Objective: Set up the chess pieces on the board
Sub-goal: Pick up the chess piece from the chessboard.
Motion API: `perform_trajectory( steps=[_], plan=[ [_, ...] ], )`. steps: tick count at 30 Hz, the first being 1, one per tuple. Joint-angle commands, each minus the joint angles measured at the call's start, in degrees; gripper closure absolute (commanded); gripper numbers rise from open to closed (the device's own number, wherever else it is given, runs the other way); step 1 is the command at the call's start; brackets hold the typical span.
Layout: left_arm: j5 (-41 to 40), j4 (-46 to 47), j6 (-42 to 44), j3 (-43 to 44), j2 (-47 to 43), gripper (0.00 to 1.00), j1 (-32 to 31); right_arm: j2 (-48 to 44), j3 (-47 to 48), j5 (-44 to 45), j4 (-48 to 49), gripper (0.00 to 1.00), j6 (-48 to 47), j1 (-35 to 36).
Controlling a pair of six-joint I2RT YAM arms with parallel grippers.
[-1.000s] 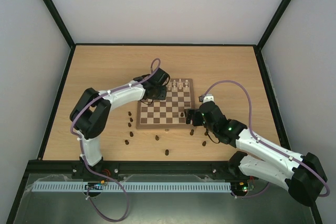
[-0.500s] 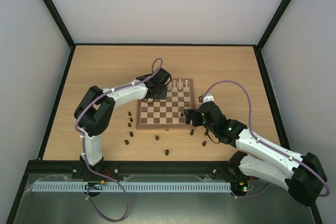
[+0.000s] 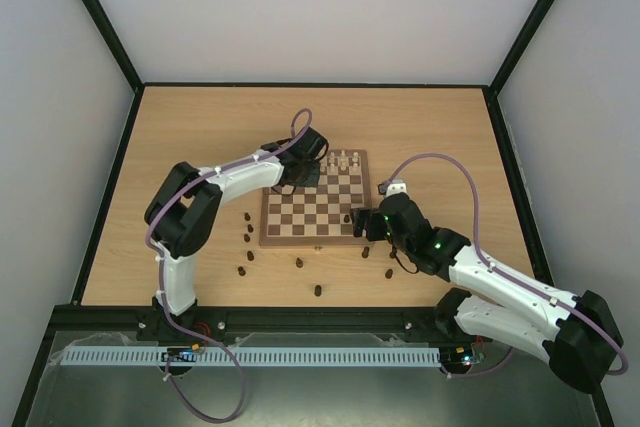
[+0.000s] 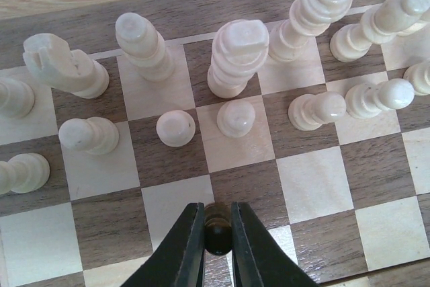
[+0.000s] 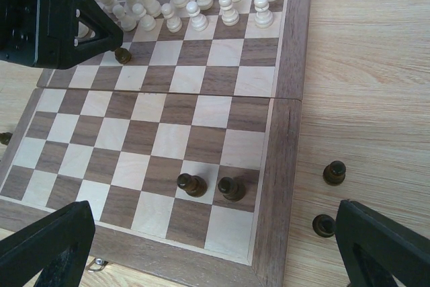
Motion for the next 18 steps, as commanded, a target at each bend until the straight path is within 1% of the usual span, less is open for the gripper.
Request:
perform_trajectory(
  steps=[1,4,7,14,18],
  plan=[
    [-0.7,-2.3,0.0,0.8,0.2,0.92,-0.4,0.1,-1.0,0.3,1.1,0.02,0.4,0.3],
    [-2.0,-4.1,-0.3,0.2,-2.1,0.92,-1.4,-0.1,-1.0,0.1,1.0,0.01,0.3,0.3],
    [-3.1,-6.0,-1.1,-1.8,-6.3,0.92,-2.2,-0.2,-1.0,-0.1,1.0,0.01,0.4,0.3],
    [-4.8,-8.4,-4.7,-9.3,-15.1,0.91,-4.2,-0.8,-1.1,-0.9,1.0,0.02,0.5,0.3],
    [-5.2,-8.2,-7.2,-13.7,-18.1,0.91,-5.5,-1.0,-1.1,-1.2,1.1,0.02,0.4,0.3]
  ],
)
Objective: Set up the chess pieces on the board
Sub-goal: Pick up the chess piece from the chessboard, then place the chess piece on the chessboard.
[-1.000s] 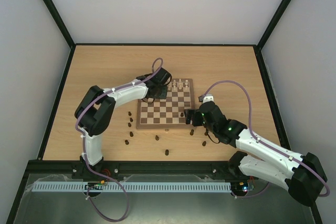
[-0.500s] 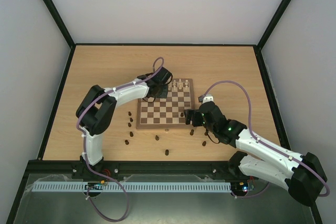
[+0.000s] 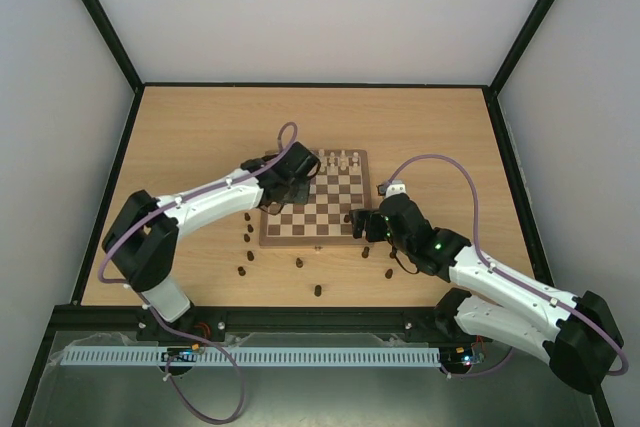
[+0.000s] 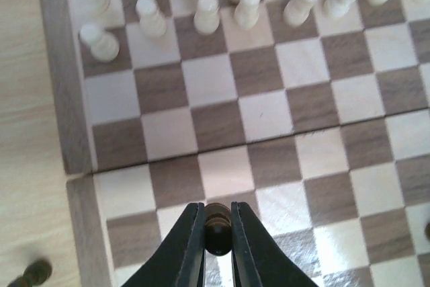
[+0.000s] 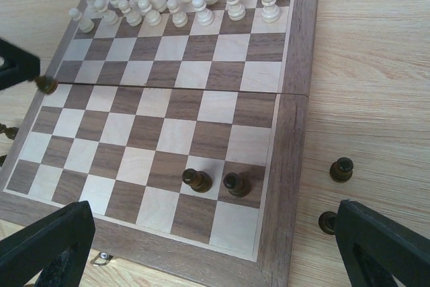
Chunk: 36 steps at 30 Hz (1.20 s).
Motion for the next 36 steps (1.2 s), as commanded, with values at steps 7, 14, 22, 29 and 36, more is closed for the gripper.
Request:
perform_trajectory(
  steps=[7,14,22,29,36],
  plan=[
    [-1.7,-0.4,-7.2,-10.0,-4.4,0.89,-3.6,-0.7,-0.8,-0.1,0.9,0.01,0.4,0.3],
    [-1.8,0.8,-8.6,-11.1,-4.1,0.88,-5.1,-0.3,-0.6,-0.1,1.0,0.01,0.4,0.3],
    [-2.5,0.4,-8.7,-11.7,-3.9,0.86,-5.2,0.0,-0.6,0.0,1.0,0.01,0.5,0.3],
    [-2.8,0.5,-8.8,-11.8,-3.7,0.84,-5.2,-0.1,-0.7,-0.1,1.0,0.01,0.5,0.3],
    [-2.9,0.5,-8.9,-11.8,-3.5,0.59,-5.2,0.0,-0.7,-0.3,0.9,0.01,0.5,0.3]
  ],
)
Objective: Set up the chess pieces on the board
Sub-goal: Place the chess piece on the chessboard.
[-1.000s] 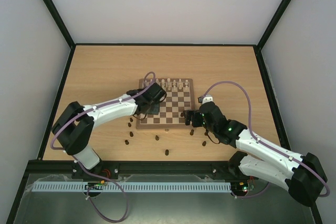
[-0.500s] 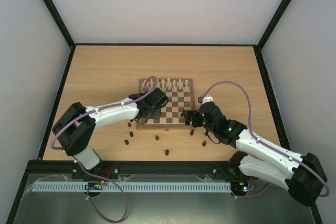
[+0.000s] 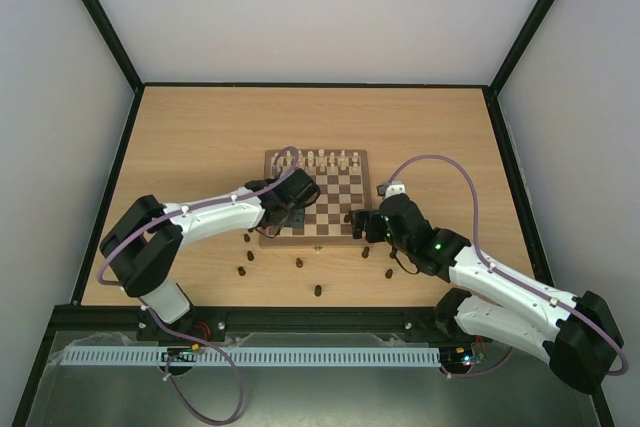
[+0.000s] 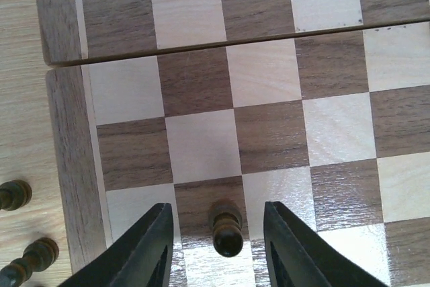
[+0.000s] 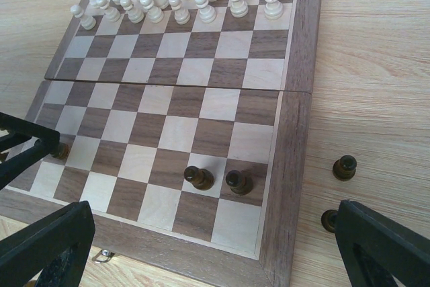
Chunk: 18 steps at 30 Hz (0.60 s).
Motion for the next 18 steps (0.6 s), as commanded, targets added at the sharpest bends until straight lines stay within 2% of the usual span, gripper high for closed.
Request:
perform_trajectory(
  steps=[1,12,18],
  plan=[
    [-1.1,-0.4,-0.2,-0.2,-0.7,0.58,-0.3,-0.1,-0.6,0.3,0.9,0.02,0.5,0.3],
    [-3.8,-2.4,0.1,1.3,-2.8,0.56,-0.3,0.0,-0.6,0.8,0.8,0.01,0.5,0.3],
    [-8.7,-2.9,1.3,2.9,-6.7,0.43,-0.1,-0.4,-0.4,2.2,0.1,0.01,0.7,0.3]
  ],
)
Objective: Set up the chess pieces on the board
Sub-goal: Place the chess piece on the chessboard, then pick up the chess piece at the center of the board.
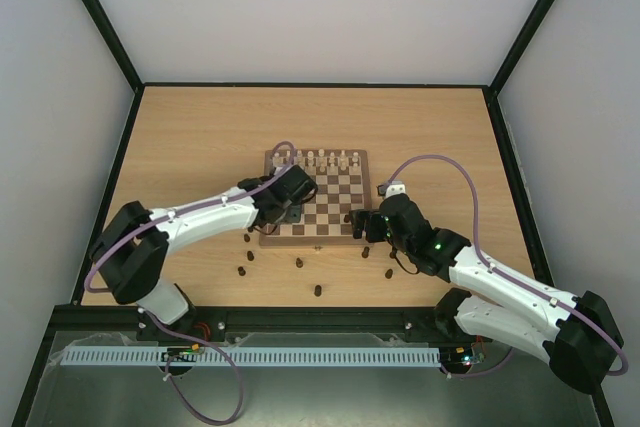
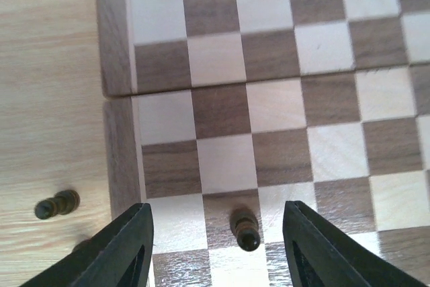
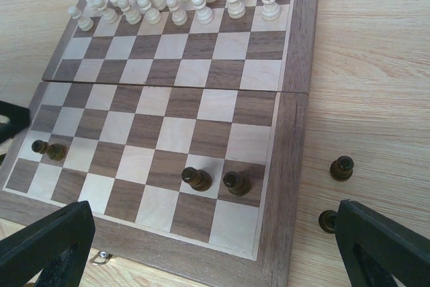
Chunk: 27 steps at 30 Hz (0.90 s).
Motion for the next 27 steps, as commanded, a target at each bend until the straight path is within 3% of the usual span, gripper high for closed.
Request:
perform_trajectory(
  steps=[1,4,7,9,10,18,27],
  plan=[
    [-5.9,-1.2,0.8,2.5,-5.5,0.43,0.1,-0.5,-0.3,2.4,0.0,0.01,0.7,0.3],
    [-6.9,0.2,1.7,2.1,-9.4,0.39,1.1,-0.3,1.0,3.2,-1.6,0.01,0.7,0.3],
    [-6.7,2.4,2.9,1.0,-14.0,0.26,2.9,-0.6,2.7,4.5,-3.9,0.01,1.0,0.3],
    [-6.4,4.0,3.7,-0.4,-17.2,0.06,4.3,-0.8,4.0,5.5,-5.6,0.01,1.2,0.3],
    [-6.0,4.6,4.1,-0.9,-18.8,0.02,5.2,-0.8,5.0,6.0,-6.6,0.02,1.5,0.3],
    [-1.3,7.9,6.7,-5.2,-29.2,0.01,11.0,0.2,10.3,10.1,-11.8,0.01,0.7,0.3],
    [1.5,13.7,6.7,-8.1,-30.3,0.01,12.0,6.7,15.8,12.1,-9.8,0.01,-0.9,0.3]
  ],
)
